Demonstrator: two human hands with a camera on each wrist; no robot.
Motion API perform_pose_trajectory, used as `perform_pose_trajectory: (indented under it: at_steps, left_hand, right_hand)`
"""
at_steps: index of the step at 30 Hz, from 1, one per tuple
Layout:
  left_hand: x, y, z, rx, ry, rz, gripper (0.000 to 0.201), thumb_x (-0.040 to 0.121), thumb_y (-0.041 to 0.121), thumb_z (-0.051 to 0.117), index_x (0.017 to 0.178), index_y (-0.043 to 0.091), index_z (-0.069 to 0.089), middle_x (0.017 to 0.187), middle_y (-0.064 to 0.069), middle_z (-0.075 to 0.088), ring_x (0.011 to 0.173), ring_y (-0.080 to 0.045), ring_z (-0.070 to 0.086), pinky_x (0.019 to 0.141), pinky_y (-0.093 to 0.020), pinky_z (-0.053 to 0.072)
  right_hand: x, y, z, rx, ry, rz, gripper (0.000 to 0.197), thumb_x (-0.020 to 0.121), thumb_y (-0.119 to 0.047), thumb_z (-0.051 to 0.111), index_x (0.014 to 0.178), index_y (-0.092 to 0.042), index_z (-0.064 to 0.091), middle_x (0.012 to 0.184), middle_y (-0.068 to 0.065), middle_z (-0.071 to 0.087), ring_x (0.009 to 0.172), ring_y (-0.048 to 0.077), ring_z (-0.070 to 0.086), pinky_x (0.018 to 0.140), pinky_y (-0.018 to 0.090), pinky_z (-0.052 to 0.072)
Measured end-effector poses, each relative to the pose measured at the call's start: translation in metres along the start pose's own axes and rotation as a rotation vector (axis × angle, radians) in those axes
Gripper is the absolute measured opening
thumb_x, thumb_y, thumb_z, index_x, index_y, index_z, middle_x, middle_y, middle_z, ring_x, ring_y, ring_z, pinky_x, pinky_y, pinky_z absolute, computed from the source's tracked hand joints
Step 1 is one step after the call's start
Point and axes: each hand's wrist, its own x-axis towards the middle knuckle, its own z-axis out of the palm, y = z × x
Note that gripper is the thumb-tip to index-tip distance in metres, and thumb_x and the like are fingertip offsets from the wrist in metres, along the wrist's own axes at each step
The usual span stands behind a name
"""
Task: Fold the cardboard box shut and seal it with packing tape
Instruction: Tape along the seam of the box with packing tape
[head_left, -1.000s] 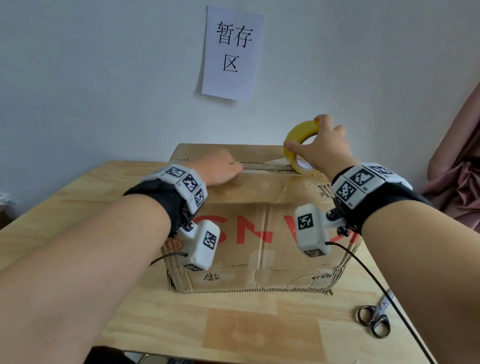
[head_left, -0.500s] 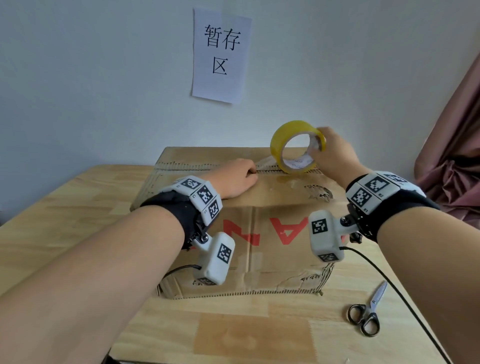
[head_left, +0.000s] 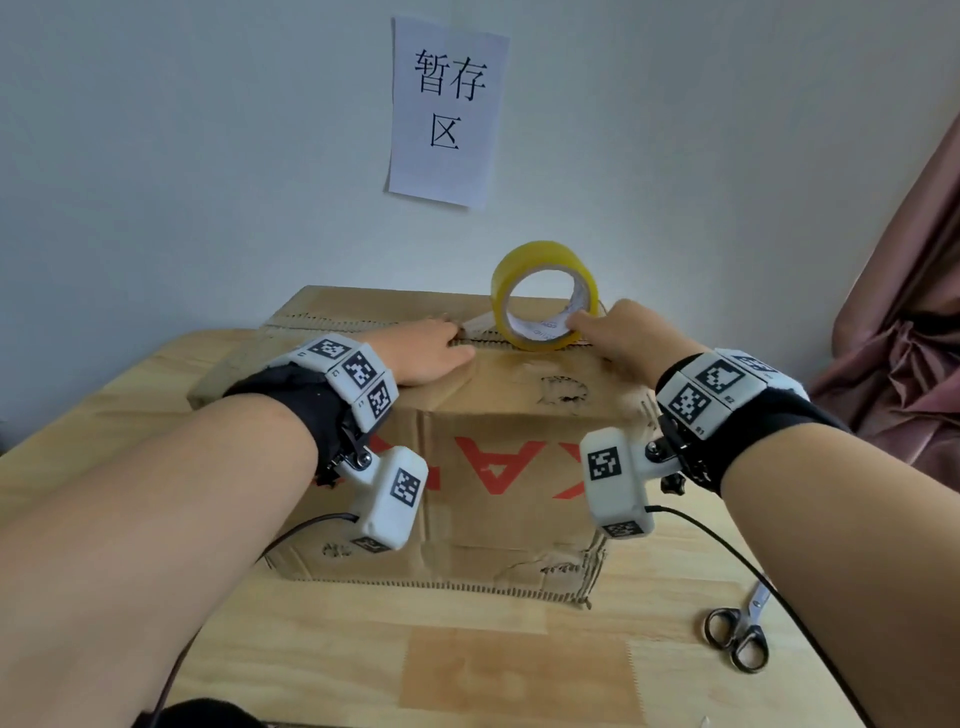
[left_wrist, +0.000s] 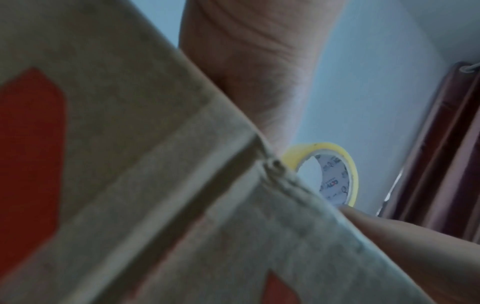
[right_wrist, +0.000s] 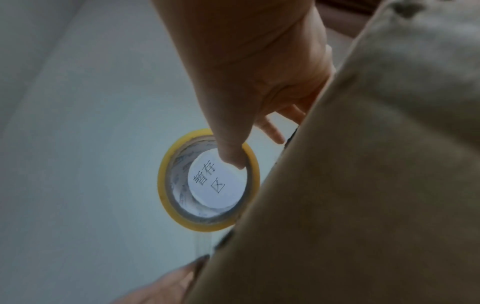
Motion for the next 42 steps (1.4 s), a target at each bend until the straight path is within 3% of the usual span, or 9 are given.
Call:
perform_pose_trajectory:
  at_steps: [3, 5, 9, 14, 18, 24, 31, 35, 42]
  left_hand:
    - [-0.001, -0.016, 0.003, 0.024, -0.019, -0.014, 0.061, 0.102, 0.042, 0.021, 0.151, 0.007, 0.011, 0.159, -0.009, 0.006, 0.146, -0.022, 0.011, 0.117, -0.034, 0.013]
    - [0.001, -0.019, 0.008, 0.052, -0.01, -0.012, 0.062, 0.102, 0.043, 0.019, 0.151, 0.005, 0.01, 0.159, -0.012, 0.005, 0.147, -0.023, 0.008, 0.118, -0.037, 0.011]
    - [0.006, -0.02, 0.009, 0.051, 0.0, -0.017, 0.062, 0.102, 0.043, 0.02, 0.151, 0.005, 0.011, 0.159, -0.013, 0.007, 0.146, -0.024, 0.01, 0.118, -0.038, 0.013]
    - [0.011, -0.021, 0.01, 0.107, -0.045, -0.048, 0.07, 0.097, 0.057, 0.015, 0.152, 0.015, 0.004, 0.16, -0.004, 0.002, 0.146, -0.024, 0.008, 0.119, -0.042, 0.011]
    - [0.008, -0.015, 0.01, 0.08, -0.031, -0.058, 0.074, 0.096, 0.061, 0.017, 0.153, 0.015, 0.003, 0.16, -0.005, -0.001, 0.147, -0.023, 0.002, 0.118, -0.041, 0.006]
    - [0.004, -0.018, 0.009, -0.014, -0.067, -0.028, 0.075, 0.096, 0.059, 0.017, 0.152, 0.013, -0.001, 0.159, -0.006, -0.007, 0.147, -0.019, -0.002, 0.119, -0.037, 0.003]
    - [-0.005, -0.018, 0.012, 0.016, -0.006, 0.003, 0.072, 0.097, 0.057, 0.018, 0.152, 0.012, 0.009, 0.16, -0.006, 0.001, 0.147, -0.019, 0.005, 0.118, -0.036, 0.008]
    - [-0.007, -0.013, 0.007, 0.038, -0.04, 0.0, 0.07, 0.098, 0.055, 0.017, 0.152, 0.011, 0.005, 0.16, -0.006, -0.003, 0.147, -0.019, 0.005, 0.117, -0.035, 0.009]
    - [-0.007, -0.017, 0.008, 0.03, -0.037, 0.023, 0.071, 0.097, 0.056, 0.017, 0.152, 0.012, 0.004, 0.16, -0.005, -0.002, 0.147, -0.02, 0.009, 0.118, -0.035, 0.012]
  right_hand:
    - [-0.008, -0.017, 0.009, -0.041, 0.053, -0.027, 0.051, 0.092, -0.043, 0.049, 0.127, -0.008, 0.039, 0.103, 0.01, 0.056, 0.088, 0.027, 0.053, 0.069, 0.033, 0.042]
    - [-0.009, -0.023, 0.012, -0.06, 0.168, -0.161, 0.063, 0.09, -0.025, 0.054, 0.144, -0.017, 0.022, 0.124, 0.018, 0.048, 0.105, 0.034, 0.05, 0.079, 0.038, 0.043]
    - [-0.012, -0.037, 0.013, -0.067, 0.222, -0.487, 0.08, 0.083, 0.007, 0.045, 0.149, -0.032, 0.021, 0.145, 0.015, 0.029, 0.12, 0.033, 0.044, 0.086, 0.035, 0.044]
    - [-0.016, -0.051, 0.017, 0.226, 0.129, -0.386, 0.06, 0.085, -0.037, 0.062, 0.137, -0.026, 0.034, 0.124, 0.008, 0.046, 0.095, 0.022, 0.049, 0.077, 0.028, 0.037]
    - [-0.012, -0.057, 0.022, 0.399, 0.228, -0.199, 0.076, 0.077, -0.062, 0.065, 0.125, -0.012, 0.033, 0.089, -0.003, 0.049, 0.079, 0.016, 0.052, 0.065, 0.03, 0.041]
    - [-0.013, -0.073, 0.026, 0.453, 0.182, -0.099, 0.07, 0.067, -0.058, 0.058, 0.126, -0.024, 0.039, 0.114, 0.007, 0.049, 0.093, 0.027, 0.058, 0.082, 0.042, 0.052]
    - [-0.014, -0.066, 0.029, 0.332, 0.193, -0.147, 0.083, 0.07, -0.075, 0.056, 0.133, -0.026, 0.036, 0.121, 0.005, 0.048, 0.089, 0.022, 0.054, 0.075, 0.035, 0.046]
    - [-0.012, -0.076, 0.014, 0.285, 0.19, -0.203, 0.078, 0.07, -0.063, 0.068, 0.131, -0.023, 0.04, 0.119, 0.004, 0.048, 0.087, 0.018, 0.054, 0.071, 0.031, 0.045]
    - [-0.006, -0.067, -0.005, 0.186, 0.225, -0.193, 0.077, 0.068, -0.053, 0.074, 0.133, -0.027, 0.042, 0.124, 0.005, 0.04, 0.098, 0.027, 0.054, 0.082, 0.038, 0.049]
